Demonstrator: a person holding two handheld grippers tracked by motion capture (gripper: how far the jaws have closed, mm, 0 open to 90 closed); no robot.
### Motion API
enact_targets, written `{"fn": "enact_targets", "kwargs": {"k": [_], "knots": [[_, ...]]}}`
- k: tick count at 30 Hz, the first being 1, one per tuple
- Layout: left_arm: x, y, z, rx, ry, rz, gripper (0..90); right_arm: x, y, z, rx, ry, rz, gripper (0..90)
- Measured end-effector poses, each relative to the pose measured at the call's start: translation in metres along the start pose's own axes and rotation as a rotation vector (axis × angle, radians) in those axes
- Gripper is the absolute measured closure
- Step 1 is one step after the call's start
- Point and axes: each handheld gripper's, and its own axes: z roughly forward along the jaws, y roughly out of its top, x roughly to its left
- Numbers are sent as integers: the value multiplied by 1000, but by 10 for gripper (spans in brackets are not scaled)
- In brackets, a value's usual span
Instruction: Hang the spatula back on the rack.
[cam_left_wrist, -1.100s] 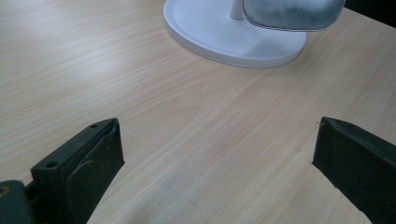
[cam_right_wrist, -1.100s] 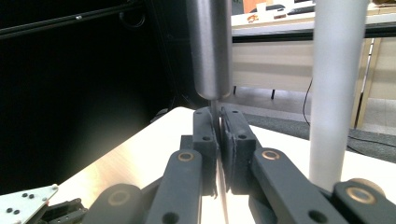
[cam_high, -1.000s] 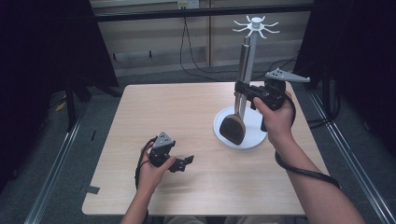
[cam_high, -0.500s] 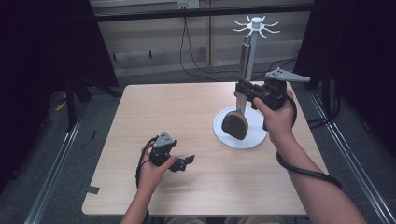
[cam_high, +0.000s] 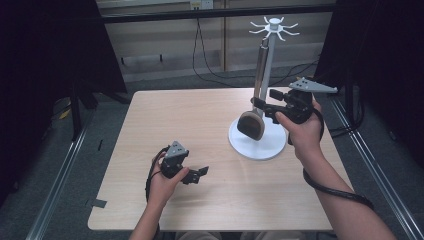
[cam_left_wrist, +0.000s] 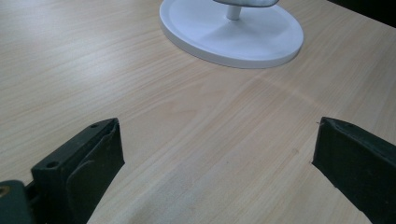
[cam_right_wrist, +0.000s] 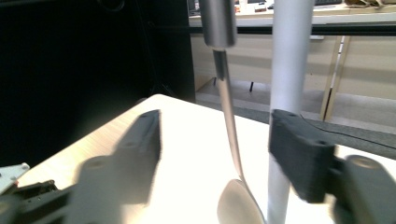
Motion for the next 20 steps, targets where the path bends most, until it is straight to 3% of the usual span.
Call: {"fn": "enact_targets", "kwargs": {"k": [10, 20], "knots": [[-1, 0, 1, 2, -4, -4, 15, 0, -22, -12, 71, 13, -14, 98], [-1, 0, 2, 7, -2, 0, 15, 4, -30, -17, 86, 29, -42, 73]]}}
